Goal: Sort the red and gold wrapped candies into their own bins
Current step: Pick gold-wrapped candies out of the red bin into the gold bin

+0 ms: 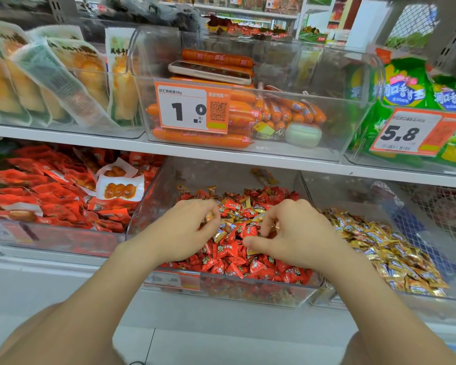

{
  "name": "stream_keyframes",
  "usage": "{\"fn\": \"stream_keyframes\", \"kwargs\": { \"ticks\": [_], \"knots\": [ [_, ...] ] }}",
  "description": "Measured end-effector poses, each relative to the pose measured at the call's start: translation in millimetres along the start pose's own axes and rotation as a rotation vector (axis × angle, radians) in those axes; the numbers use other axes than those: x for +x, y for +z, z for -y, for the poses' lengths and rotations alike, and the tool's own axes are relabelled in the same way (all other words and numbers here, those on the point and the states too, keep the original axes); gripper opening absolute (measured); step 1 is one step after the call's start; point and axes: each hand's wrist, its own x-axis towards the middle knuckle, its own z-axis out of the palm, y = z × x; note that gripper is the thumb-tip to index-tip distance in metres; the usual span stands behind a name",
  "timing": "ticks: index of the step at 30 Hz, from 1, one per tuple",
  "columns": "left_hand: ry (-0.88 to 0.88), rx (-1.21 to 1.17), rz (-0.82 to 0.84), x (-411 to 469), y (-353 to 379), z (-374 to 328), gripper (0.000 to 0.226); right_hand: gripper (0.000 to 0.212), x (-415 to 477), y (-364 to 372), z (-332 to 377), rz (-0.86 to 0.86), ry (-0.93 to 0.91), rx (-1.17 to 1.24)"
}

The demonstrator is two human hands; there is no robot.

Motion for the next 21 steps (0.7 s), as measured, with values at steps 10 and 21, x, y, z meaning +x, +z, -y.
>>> {"fn": "stream_keyframes", "kwargs": {
  "ticks": [10,21],
  "knots": [
    [0.007,0.027,0.156,-4,2,4,0.022,0.027,0,0,5,0.089,0.032,0.001],
    [-0.004,-0.027,0.058,-2,1,-3,0.025,0.062,6,-9,-20,-0.155,-0.019,0.176]
  ]
}}
